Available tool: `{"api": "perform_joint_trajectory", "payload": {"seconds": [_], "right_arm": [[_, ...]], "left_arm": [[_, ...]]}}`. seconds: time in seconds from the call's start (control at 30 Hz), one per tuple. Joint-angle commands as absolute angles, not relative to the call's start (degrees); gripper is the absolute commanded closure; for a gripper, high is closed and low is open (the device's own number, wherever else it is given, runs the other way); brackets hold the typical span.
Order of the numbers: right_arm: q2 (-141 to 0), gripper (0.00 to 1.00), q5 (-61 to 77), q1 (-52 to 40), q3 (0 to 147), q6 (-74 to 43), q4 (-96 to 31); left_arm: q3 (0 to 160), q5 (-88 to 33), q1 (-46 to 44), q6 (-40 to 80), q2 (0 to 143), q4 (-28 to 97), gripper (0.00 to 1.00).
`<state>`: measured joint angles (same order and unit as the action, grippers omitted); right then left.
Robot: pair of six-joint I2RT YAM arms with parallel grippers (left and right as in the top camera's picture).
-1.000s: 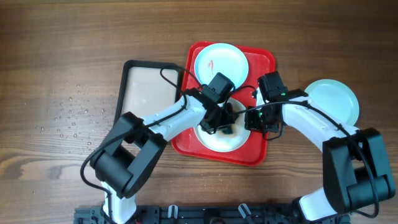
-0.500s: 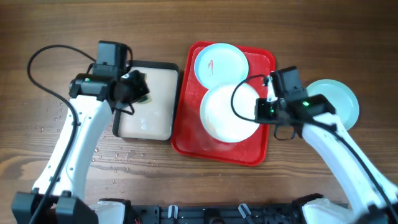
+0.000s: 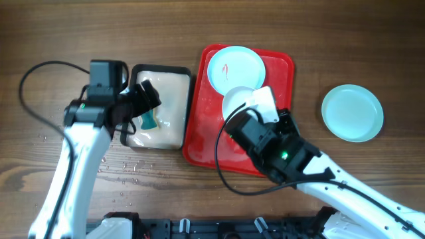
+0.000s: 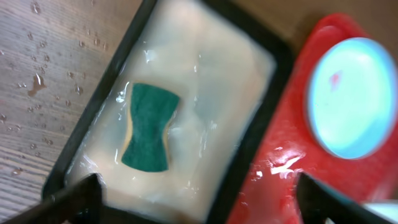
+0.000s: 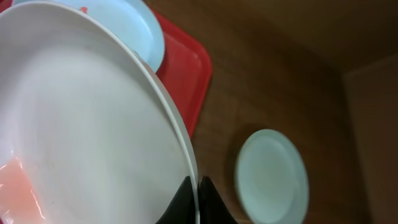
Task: Clean dirty plates on tray and stack at the side
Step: 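Lift the white plate with the right gripper and stack it on the blue plate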
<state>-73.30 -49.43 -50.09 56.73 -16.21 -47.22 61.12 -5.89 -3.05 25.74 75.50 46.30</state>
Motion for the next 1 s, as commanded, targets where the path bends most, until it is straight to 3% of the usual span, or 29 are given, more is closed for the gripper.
{"api": "perform_joint_trajectory", "payload": {"seconds": [0.0, 0.3, 0.97], "right_arm": [[-73.7, 0.96, -59.4, -54.5, 57.5, -14.8, -47.0], [-73.7, 0.96, -72.3, -64.9, 57.5, -7.6, -43.8], [-73.7, 0.95, -73.5, -65.2, 57.5, -5.9, -42.5]], "left_arm": [[62.3, -7.7, -2.7, 25.3, 69.8, 48.1, 0.0], [62.3, -7.7, -2.7, 25.3, 69.5, 48.5, 0.0], [62.3, -7.7, -2.7, 25.3, 69.5, 48.5, 0.0]]}}
